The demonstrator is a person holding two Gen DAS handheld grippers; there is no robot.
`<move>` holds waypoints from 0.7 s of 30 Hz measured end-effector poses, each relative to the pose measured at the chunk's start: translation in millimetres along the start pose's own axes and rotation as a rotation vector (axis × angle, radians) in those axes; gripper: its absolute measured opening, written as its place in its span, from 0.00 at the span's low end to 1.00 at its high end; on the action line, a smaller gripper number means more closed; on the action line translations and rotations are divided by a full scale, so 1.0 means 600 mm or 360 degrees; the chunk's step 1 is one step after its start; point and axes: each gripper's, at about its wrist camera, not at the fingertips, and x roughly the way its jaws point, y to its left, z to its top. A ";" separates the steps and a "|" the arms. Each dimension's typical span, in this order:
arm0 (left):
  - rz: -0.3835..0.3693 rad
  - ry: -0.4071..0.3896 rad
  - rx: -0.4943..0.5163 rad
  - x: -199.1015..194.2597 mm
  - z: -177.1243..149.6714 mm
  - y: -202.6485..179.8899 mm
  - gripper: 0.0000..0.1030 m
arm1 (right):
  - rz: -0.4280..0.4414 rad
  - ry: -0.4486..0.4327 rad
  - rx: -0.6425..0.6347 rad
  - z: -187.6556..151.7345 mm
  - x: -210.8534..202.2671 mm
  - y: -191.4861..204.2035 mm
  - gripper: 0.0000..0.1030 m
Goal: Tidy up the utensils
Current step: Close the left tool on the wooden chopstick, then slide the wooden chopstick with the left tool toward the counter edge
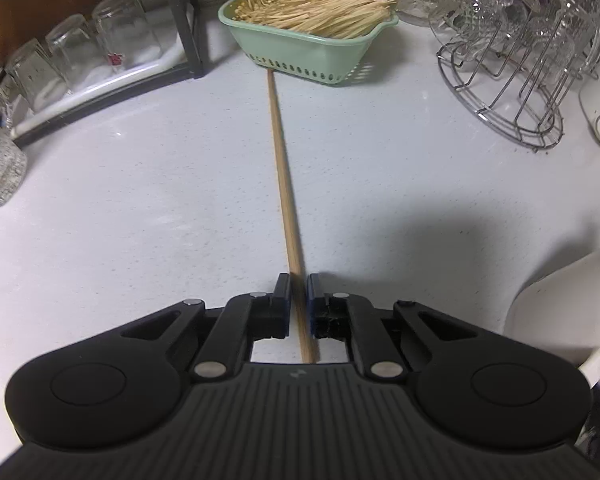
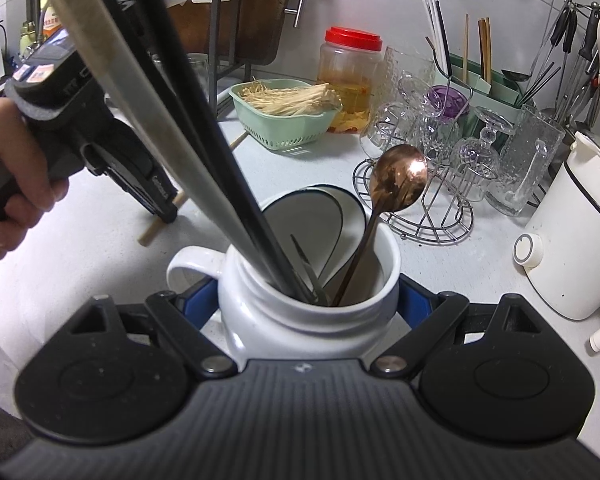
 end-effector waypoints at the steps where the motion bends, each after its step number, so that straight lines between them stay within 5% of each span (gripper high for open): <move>1: 0.0002 -0.0004 -0.0004 -0.002 -0.004 0.002 0.09 | 0.0002 -0.0007 -0.0003 -0.001 0.000 0.000 0.90; 21: 0.0011 -0.0047 -0.0256 -0.069 -0.135 0.039 0.07 | -0.0006 0.0058 0.0016 0.010 0.005 0.000 0.90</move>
